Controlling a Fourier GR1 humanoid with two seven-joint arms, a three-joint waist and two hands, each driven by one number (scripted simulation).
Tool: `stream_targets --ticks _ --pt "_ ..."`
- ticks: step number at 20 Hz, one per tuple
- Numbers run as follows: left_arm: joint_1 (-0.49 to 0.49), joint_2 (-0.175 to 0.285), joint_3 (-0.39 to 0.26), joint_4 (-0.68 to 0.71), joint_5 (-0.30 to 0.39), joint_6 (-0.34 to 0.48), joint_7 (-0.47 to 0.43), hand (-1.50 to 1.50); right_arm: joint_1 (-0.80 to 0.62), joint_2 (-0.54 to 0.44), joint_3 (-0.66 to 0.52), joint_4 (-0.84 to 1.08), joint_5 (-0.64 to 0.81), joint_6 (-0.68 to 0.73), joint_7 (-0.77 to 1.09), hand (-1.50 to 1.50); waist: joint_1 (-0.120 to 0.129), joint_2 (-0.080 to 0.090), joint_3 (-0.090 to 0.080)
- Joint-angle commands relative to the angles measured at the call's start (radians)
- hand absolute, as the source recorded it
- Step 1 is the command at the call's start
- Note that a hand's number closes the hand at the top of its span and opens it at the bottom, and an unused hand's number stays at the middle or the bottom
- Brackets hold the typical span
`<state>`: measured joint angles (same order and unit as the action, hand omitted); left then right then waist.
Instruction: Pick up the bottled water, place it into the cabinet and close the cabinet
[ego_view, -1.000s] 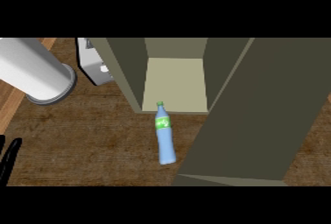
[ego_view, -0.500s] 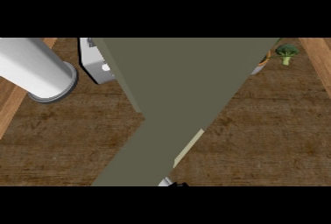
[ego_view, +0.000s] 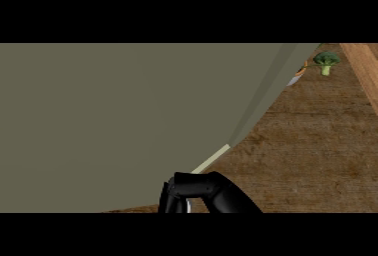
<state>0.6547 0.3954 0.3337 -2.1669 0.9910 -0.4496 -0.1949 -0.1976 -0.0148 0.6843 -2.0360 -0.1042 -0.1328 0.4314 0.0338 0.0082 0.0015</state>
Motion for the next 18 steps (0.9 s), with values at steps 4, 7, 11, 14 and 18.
stream_targets --ticks 4,7,11,14,18 --pt "-0.002 -0.019 0.038 -0.021 0.047 -0.011 0.060 -1.50 -0.254 0.014 -0.205 0.220 -0.217 0.007 -0.048 1.50 -0.013 -0.005 -0.001" --pt "-0.011 -0.024 0.092 0.048 0.053 -0.067 0.055 -1.50 -0.274 0.014 -0.272 0.233 -0.304 0.043 -0.040 1.50 -0.018 -0.006 -0.001" --pt "-0.011 0.031 0.185 0.069 0.174 -0.105 0.086 -1.50 -0.383 0.015 -0.399 0.382 -0.352 0.104 -0.090 1.50 -0.016 -0.006 -0.001" --pt "-0.003 0.041 0.225 0.081 0.203 -0.120 0.116 -1.50 -0.469 -0.006 -0.475 0.508 -0.388 0.162 -0.094 1.50 -0.013 -0.006 -0.001" --pt "-0.025 -0.006 0.202 0.082 0.179 -0.131 0.134 -1.50 -0.538 -0.047 -0.541 0.683 -0.419 0.291 -0.141 1.50 -0.013 -0.004 -0.001"
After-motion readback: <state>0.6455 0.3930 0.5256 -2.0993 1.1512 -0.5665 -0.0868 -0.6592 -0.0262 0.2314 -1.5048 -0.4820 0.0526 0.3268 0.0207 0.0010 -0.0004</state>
